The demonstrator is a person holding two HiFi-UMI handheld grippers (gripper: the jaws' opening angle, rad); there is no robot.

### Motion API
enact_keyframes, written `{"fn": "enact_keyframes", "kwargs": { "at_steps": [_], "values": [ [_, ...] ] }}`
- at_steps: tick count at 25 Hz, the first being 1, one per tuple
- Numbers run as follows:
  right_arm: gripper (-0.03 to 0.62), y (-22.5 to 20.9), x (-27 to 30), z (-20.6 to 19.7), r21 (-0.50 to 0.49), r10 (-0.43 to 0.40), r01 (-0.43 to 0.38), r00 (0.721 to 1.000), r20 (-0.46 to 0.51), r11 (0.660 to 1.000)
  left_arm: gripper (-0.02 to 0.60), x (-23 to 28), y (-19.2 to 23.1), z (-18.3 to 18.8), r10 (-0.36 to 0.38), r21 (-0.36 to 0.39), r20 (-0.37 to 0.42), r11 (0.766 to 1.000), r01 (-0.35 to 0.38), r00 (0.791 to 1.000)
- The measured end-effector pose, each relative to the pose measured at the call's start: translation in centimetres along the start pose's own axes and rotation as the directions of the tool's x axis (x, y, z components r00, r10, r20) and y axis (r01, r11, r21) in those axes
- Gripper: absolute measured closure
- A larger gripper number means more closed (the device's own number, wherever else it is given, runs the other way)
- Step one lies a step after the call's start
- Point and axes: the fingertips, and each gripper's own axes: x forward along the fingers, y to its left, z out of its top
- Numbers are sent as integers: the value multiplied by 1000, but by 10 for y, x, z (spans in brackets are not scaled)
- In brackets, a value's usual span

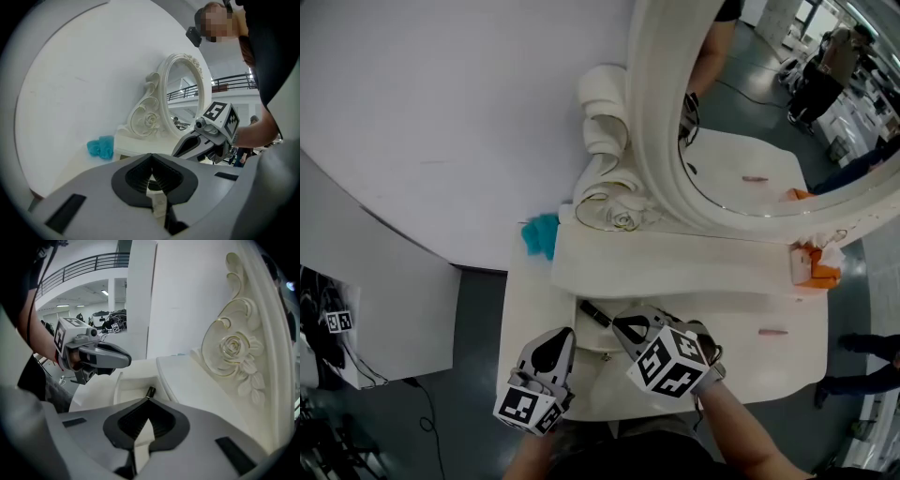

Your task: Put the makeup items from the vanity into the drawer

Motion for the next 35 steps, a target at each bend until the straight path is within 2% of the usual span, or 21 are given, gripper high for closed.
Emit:
{"fn": "enact_keyframes", "kwargs": {
  "at_steps": [10, 23, 32, 35],
  "values": [
    [572, -11, -35, -32, 116, -56, 51, 997, 44, 992, 566, 22, -37, 0, -80, 31, -12, 996, 80, 997],
    [572, -22, -69, -88, 210, -119, 111, 992, 29, 971, 566, 39, -75, -1, -126, 46, -18, 991, 126, 992],
    [569, -25, -84, -126, 286, -137, 122, 990, 33, 950, 566, 49, -106, -10, -162, 48, -34, 985, 163, 986],
    [568, -22, -86, -142, 278, -133, 127, 991, 4, 952, 566, 54, -115, -14, -176, 47, -41, 983, 178, 984]
  ]
}}
